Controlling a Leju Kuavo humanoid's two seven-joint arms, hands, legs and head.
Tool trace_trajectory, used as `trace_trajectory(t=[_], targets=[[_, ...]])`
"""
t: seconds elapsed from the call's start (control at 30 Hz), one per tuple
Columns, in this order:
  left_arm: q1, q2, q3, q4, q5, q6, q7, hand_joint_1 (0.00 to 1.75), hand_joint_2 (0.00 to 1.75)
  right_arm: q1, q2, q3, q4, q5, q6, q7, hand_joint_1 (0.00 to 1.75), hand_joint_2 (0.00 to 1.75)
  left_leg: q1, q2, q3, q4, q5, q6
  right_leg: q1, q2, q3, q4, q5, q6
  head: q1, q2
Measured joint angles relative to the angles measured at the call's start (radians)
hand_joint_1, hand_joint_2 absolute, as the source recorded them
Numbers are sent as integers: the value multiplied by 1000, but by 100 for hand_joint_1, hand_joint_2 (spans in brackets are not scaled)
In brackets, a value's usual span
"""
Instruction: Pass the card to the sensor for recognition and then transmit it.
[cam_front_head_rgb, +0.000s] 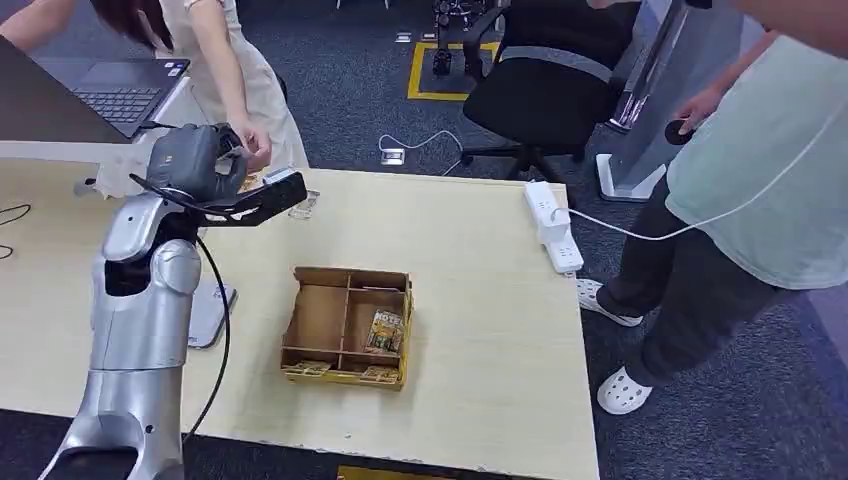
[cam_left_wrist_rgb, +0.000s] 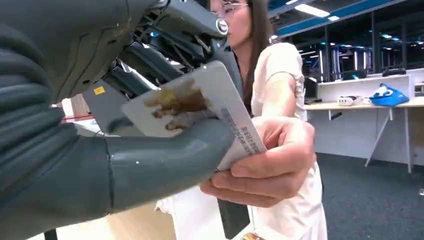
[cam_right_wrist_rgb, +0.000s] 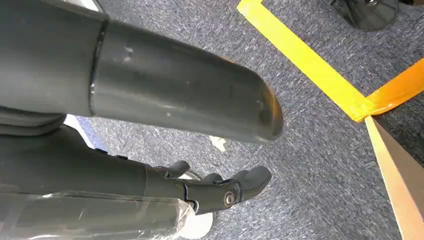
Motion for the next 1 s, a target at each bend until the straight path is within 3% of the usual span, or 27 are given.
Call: trace_trajectory(t=[0.57, 0.63, 0.73, 0.87, 1.0], targets=[[31, 38, 10, 0, -18, 2, 15, 0, 175, 0, 0, 0, -5, 0, 12, 2, 0, 0, 0, 0, 0, 0, 0, 0, 0, 0, 0, 0, 0, 0, 0, 0], [52, 50, 11, -2, 51, -13, -47, 0, 175, 1, 0, 0, -7, 0, 13, 1, 0, 0, 0, 0, 0, 0, 0, 0, 0, 0, 0, 0, 0, 0, 0, 0], [106, 92, 7, -15, 256, -48, -186, 0, 175, 1, 0, -8, -7, 0, 4, 2, 0, 0, 0, 1, 0, 0, 0, 0, 0, 1, 0, 0, 0, 0, 0, 0], [146, 135, -2, -28, 340, -76, -223, 0, 175, 2, 0, -16, -7, 0, -1, 1, 0, 0, 0, 1, 0, 0, 0, 0, 0, 1, -1, 0, 0, 0, 0, 0], [183, 240, -83, -58, 474, -142, -293, 0, 175, 1, -1, -33, -6, 0, -7, -4, 0, 0, 0, 1, 0, 0, 0, 0, 0, 1, -1, 0, 0, 0, 0, 0]])
